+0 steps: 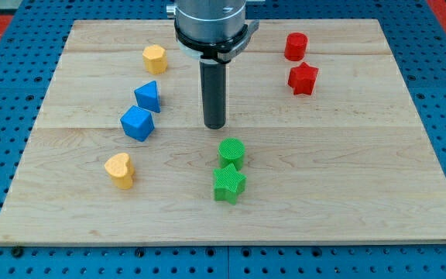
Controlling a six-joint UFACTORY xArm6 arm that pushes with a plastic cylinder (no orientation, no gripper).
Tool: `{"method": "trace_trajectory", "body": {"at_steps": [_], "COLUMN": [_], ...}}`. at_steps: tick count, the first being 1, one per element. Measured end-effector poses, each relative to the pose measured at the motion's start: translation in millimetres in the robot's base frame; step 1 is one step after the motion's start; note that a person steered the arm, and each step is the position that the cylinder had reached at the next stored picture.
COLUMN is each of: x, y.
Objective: Push the yellow hexagon to the top center of the board
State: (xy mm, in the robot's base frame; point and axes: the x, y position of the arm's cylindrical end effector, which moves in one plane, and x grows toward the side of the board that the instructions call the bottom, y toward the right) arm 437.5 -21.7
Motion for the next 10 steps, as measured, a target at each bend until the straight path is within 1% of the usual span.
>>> {"method": "trace_trajectory", "body": {"at_steps": [1,2,3,4,5,6,7,8,9,10], "x": [-12.5,-61.0,-75.6,-75.7,-100.6,-133.7,-153.7,-181.9,-183.5,-176.1], "y": [-22.3,-39.0,-39.1,-71.7,-107.7,-101.3,-118.7,-71.4,-5.8,-45.6]}}
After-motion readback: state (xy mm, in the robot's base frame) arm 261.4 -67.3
